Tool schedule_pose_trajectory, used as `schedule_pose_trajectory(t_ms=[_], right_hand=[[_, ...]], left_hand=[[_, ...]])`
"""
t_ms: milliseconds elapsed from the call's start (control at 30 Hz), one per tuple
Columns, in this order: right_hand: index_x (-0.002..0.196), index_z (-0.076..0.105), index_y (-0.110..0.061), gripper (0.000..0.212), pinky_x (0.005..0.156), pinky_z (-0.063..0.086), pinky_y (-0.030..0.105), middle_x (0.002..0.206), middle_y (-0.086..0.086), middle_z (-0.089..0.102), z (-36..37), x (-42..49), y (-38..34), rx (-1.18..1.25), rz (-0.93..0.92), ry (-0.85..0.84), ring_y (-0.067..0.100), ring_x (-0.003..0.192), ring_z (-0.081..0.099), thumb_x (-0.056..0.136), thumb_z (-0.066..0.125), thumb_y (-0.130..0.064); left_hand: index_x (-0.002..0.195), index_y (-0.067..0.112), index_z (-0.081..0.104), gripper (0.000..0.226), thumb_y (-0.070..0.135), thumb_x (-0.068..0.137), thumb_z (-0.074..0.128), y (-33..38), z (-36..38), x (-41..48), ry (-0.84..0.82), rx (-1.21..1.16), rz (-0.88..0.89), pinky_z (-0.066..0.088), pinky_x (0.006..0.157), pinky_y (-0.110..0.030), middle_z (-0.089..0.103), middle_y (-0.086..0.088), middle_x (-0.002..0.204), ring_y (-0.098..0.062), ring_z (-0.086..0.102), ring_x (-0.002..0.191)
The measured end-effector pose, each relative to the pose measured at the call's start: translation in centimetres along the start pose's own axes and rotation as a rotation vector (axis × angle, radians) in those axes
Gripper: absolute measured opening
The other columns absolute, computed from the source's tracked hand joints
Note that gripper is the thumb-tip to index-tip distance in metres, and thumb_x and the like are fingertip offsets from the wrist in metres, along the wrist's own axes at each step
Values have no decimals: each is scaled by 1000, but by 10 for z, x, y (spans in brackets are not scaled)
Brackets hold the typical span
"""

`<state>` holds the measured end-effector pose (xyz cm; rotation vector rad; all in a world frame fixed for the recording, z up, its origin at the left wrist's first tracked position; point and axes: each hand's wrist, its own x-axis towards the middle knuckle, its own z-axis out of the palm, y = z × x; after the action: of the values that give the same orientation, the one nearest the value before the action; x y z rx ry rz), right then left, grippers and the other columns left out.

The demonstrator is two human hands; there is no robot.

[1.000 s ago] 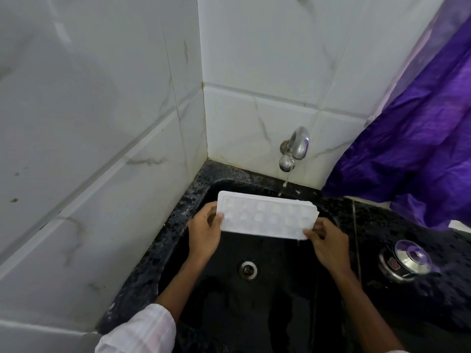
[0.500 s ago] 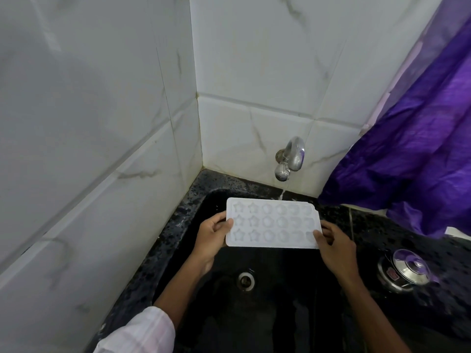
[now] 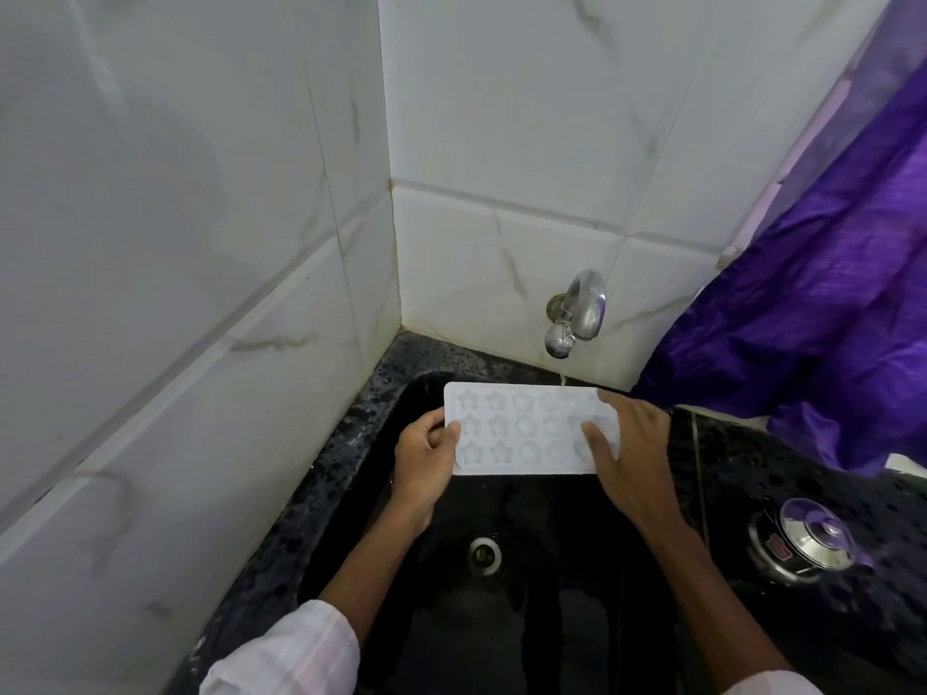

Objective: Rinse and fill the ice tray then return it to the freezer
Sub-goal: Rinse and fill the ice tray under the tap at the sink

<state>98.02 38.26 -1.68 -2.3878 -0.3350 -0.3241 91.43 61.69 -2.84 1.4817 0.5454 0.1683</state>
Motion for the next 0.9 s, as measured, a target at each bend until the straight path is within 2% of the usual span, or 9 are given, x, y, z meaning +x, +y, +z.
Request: schedule_pose_trajectory(t_ms=[100, 167, 200, 300, 400, 467, 600, 767, 900], right_hand=[[144, 43, -20, 54, 98, 25, 15, 124, -12, 58, 10, 5, -9, 26, -86, -92, 4, 120, 25, 94, 63, -31], [146, 39, -26, 59, 96, 22, 7, 122, -17, 57, 14, 8, -13, 7, -121, -125, 6, 121, 25, 93, 63, -36], [147, 37, -28, 60, 98, 20, 8, 122, -19, 57, 16, 10, -13, -8, -134, -135, 9, 124, 26, 93, 62, -39], [148, 33, -28, 65, 107, 18, 24, 126, -20, 59, 19, 15, -12, -85, -195, -161, 16, 131, 29, 92, 55, -53], [147, 32, -25, 68, 105, 13, 23, 130, -17, 59, 23, 15, -13, -141, -206, -186, 20, 132, 30, 91, 47, -60], [144, 36, -26, 64, 108, 14, 28, 130, -17, 58, 23, 14, -14, -164, -219, -180, 23, 133, 29, 91, 41, -63], [131, 45, -28, 51, 114, 20, 43, 134, -17, 48, 23, 11, -14, -187, -239, -175, 28, 136, 26, 93, 38, -61], [128, 46, -30, 49, 108, 26, 38, 133, -15, 47, 22, 10, -16, -175, -209, -183, 17, 127, 30, 92, 36, -61], [134, 43, -30, 51, 110, 25, 43, 135, -18, 51, 17, 13, -17, -184, -258, -186, 19, 127, 34, 93, 37, -59]], left_hand=[[123, 16, 66, 24, 17, 102, 55, -1, 1, -1, 16, 4, -7, 61, 85, -46, 78, 2, 97, -16, 75, 92], [123, 16, 66, 24, 17, 102, 54, -1, 2, -2, 29, 11, -10, 61, 85, -45, 78, 3, 98, -16, 75, 92], [124, 15, 65, 24, 17, 103, 53, -1, 2, -3, 35, 13, -11, 61, 85, -45, 77, 2, 98, -16, 75, 92], [123, 15, 65, 24, 18, 103, 53, -1, 3, -5, 42, 18, -5, 61, 84, -45, 77, 1, 99, -16, 74, 91], [115, 21, 66, 19, 17, 103, 52, 0, 5, -7, 40, 26, 13, 61, 84, -46, 77, 0, 98, -15, 75, 90], [112, 26, 65, 19, 15, 102, 52, 1, 7, -8, 46, 26, 14, 62, 83, -43, 77, 1, 98, -14, 75, 90], [118, 21, 65, 22, 14, 102, 51, 0, 9, -10, 68, 0, -4, 62, 82, -42, 77, -1, 99, -15, 75, 90], [117, 19, 66, 22, 13, 102, 50, 0, 11, -13, 73, -33, -15, 62, 80, -39, 77, -2, 99, -16, 75, 89], [121, 14, 65, 24, 12, 103, 50, 2, 12, -15, 63, -56, -11, 62, 78, -37, 77, -2, 97, -15, 75, 88]])
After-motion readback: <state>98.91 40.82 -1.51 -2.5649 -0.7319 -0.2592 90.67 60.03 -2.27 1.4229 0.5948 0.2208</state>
